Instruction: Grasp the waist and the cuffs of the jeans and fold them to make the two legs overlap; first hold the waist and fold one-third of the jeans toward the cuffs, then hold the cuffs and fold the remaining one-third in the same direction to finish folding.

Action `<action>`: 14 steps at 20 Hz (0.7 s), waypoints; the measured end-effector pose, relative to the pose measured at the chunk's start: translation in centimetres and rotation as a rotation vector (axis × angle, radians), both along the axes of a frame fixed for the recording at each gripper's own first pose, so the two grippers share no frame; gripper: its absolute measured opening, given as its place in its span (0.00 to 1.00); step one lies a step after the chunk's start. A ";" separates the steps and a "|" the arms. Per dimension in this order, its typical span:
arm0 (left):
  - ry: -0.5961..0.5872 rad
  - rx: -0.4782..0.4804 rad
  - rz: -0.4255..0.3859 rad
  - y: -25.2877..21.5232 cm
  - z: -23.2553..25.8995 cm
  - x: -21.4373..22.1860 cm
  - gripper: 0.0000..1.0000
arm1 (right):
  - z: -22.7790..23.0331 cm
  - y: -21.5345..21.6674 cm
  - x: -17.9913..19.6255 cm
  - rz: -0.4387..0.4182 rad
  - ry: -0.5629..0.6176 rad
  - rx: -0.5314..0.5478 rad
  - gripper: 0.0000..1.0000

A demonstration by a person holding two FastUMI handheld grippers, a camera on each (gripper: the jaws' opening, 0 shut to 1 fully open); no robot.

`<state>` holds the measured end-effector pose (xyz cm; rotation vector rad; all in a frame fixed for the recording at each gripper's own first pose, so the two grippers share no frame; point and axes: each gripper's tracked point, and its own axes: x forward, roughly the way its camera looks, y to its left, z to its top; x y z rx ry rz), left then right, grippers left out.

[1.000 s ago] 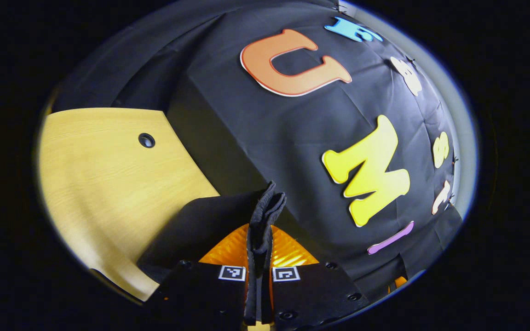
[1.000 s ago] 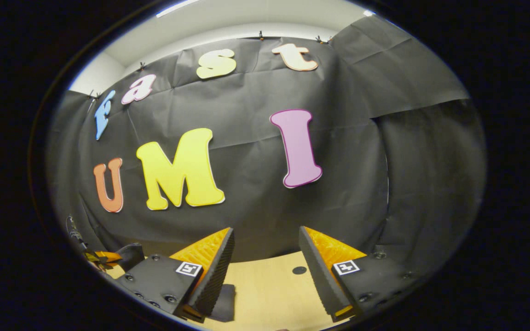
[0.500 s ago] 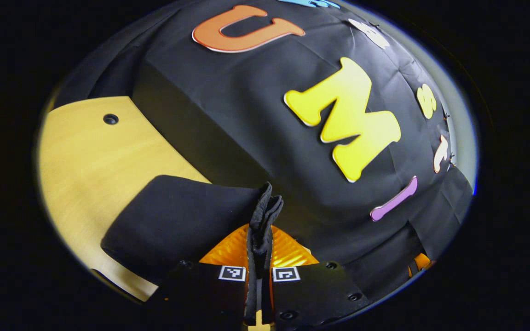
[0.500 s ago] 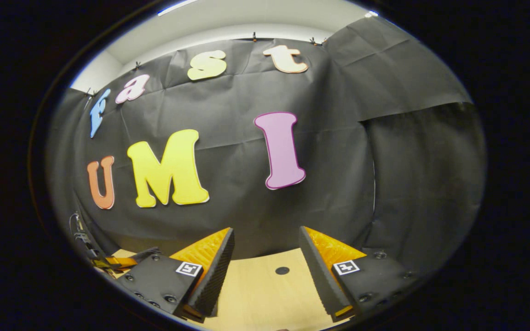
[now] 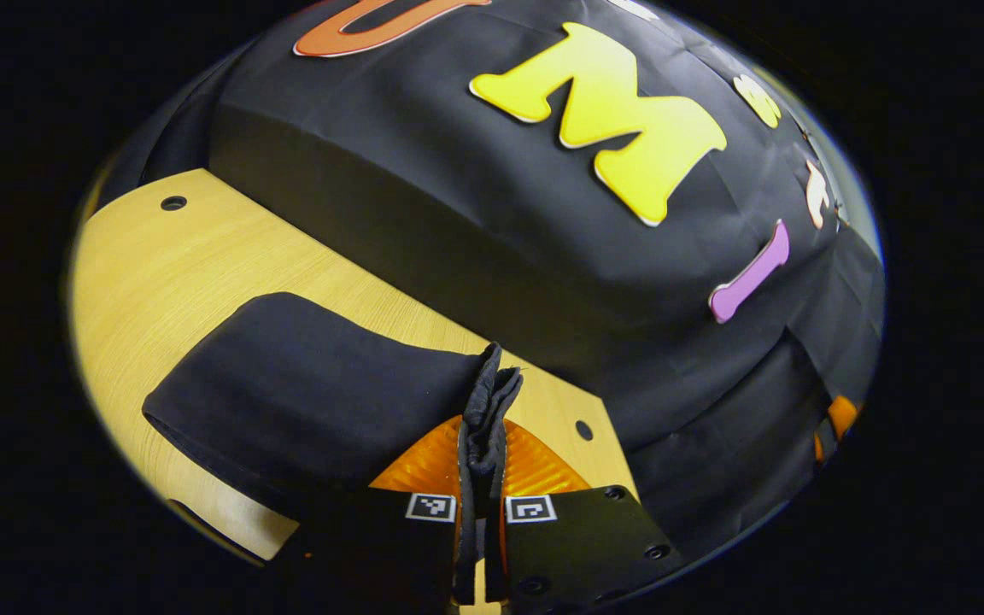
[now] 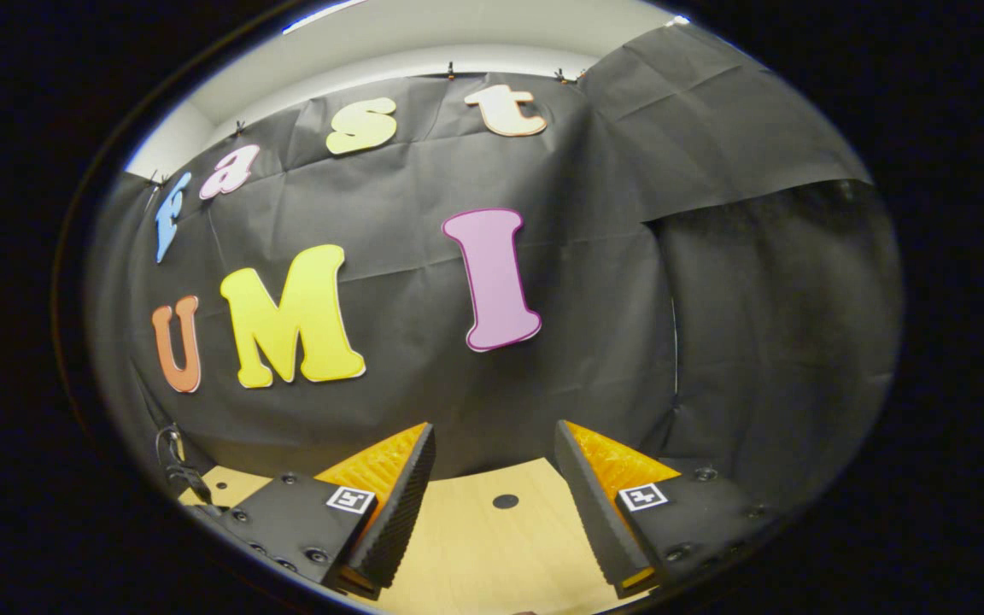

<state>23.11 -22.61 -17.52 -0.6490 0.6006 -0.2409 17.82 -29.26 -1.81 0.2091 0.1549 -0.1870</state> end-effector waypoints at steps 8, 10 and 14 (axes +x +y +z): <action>0.096 0.138 -0.044 -1.3 -6.2 -2.3 0.08 | -0.7 -1.4 -0.4 -0.025 0.012 0.015 0.88; 0.105 0.187 -0.063 -1.4 -7.3 -2.7 0.08 | -0.9 -1.3 -0.3 -0.029 0.013 0.028 0.88; 0.122 0.186 -0.071 -1.5 -8.3 -2.7 0.13 | -0.8 -1.5 -0.6 -0.036 0.011 0.026 0.88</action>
